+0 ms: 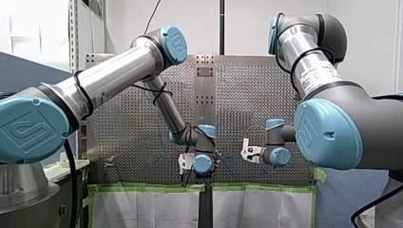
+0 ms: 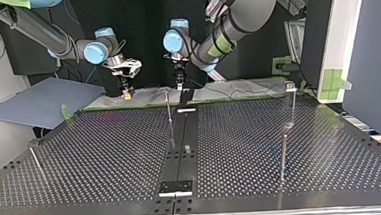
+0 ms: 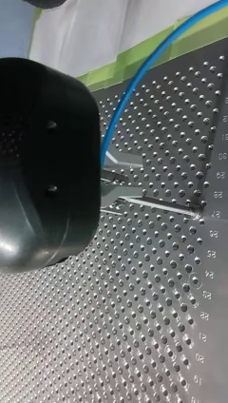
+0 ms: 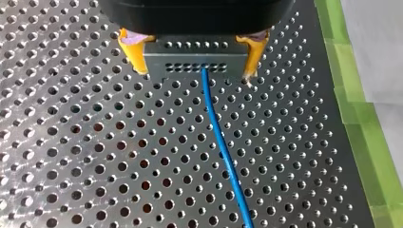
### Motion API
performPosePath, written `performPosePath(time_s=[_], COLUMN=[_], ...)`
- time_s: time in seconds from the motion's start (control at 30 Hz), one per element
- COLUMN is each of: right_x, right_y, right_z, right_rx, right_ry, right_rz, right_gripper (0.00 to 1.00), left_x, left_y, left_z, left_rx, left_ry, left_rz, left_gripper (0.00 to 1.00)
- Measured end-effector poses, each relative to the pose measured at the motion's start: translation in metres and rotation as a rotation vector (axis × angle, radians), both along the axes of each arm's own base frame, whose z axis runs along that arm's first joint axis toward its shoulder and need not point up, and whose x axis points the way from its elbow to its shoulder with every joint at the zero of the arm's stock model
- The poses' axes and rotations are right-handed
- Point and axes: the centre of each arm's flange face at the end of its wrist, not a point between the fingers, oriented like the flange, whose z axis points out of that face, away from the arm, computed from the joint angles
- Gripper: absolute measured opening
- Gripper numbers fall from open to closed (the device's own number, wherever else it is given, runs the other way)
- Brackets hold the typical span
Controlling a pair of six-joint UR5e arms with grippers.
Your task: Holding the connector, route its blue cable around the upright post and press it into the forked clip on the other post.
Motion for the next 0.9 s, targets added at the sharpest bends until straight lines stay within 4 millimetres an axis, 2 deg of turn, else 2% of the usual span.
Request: performPosePath(time_s=[0.2,0.43,0.9], right_x=[0.002,0.002,-0.003], right_y=[0.000,0.001,0.001], right_z=[0.000,0.000,-0.004], right_rx=[-0.007,-0.006,0.017], right_ry=[-0.002,-0.002,0.010], right_rz=[0.003,0.004,-0.012], right_gripper=[0.00,0.00,0.00], left_x=[0.005,0.013,0.024], left_y=[0.004,0.013,0.021], left_z=[-0.001,-0.012,-0.013], left_rx=[-0.008,-0.029,-0.047], left_ry=[0.009,0.030,0.032], left_rz=[-0.010,-0.017,-0.017], left_gripper=[0.21,0.24,0.24])
